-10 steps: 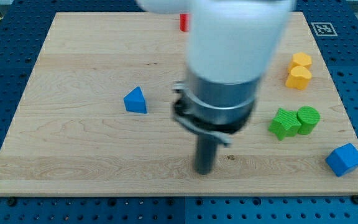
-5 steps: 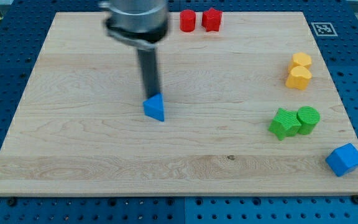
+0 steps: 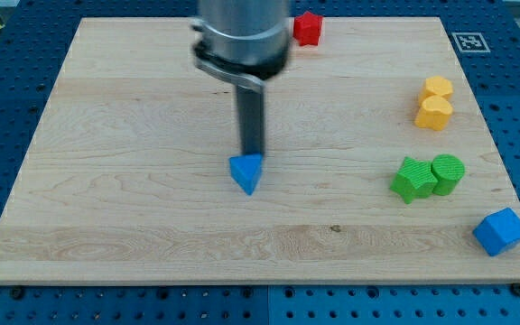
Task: Slide the blue triangle close to the blue cube
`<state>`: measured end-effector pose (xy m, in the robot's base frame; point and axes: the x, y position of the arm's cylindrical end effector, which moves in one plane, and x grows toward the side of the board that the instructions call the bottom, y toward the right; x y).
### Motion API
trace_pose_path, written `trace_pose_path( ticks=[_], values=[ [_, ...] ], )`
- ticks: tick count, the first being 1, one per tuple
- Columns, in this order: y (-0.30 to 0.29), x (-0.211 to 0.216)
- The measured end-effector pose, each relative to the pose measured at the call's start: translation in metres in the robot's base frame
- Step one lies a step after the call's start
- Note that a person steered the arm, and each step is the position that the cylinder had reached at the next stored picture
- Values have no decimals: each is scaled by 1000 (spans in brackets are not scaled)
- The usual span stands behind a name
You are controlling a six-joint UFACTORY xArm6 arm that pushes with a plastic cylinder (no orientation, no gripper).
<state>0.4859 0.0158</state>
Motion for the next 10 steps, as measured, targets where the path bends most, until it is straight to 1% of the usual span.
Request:
trace_pose_path(
  ticks=[1,2,3,4,5,6,7,8,10],
  values=[
    [52,17],
    [45,-3],
    [8,-23],
    [-51,-23],
    [-79,-10],
    [-29,14],
    [60,27],
    [80,27],
    [-5,25]
  ],
)
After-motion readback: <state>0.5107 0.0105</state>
